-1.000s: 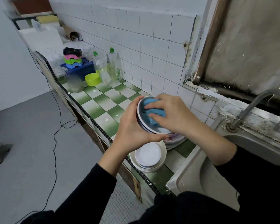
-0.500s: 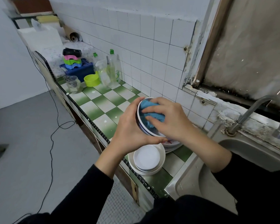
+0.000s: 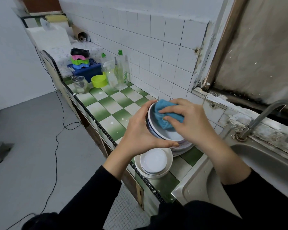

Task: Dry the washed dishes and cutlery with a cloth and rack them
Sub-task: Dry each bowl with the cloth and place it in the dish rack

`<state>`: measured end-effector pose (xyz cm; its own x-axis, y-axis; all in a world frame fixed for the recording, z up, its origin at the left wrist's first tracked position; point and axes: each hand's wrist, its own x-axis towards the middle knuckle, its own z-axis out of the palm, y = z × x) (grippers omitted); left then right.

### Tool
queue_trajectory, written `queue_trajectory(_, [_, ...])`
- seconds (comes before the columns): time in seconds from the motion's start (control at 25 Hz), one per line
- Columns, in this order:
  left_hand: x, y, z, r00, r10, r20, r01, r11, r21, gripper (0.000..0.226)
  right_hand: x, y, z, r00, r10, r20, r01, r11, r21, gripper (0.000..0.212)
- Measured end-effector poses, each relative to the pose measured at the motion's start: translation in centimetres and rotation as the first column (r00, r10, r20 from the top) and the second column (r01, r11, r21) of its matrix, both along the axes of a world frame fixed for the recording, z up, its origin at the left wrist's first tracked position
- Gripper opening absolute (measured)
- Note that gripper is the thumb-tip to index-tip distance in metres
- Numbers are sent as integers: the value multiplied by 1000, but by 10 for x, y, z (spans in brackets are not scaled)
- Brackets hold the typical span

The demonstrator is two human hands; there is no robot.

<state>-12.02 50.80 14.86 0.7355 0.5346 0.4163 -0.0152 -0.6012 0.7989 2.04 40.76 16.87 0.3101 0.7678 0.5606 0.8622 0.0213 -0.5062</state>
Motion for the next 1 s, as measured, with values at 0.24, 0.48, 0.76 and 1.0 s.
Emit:
queue_trajectory(0.24, [-13, 16, 3, 1000, -6, -18, 6, 1000, -29, 104, -7, -10, 23, 938, 296, -180, -345, 845, -408, 27])
queue_trajectory(0.48, [-8, 1, -1, 998, -55, -12, 55, 998, 4, 108, -7, -1, 14, 993, 98, 65, -78, 964, -254, 32])
queue_trajectory(0.76, [-16, 13, 12, 1000, 21, 21, -21, 1000, 8, 109, 2, -6, 33, 951, 277, -139, -310, 853, -420, 34])
queue_trajectory(1.0, [-16, 7, 11, 1000, -2, -4, 2, 1000, -9, 116, -10, 1, 24, 962, 205, -181, -243, 945, -217, 35])
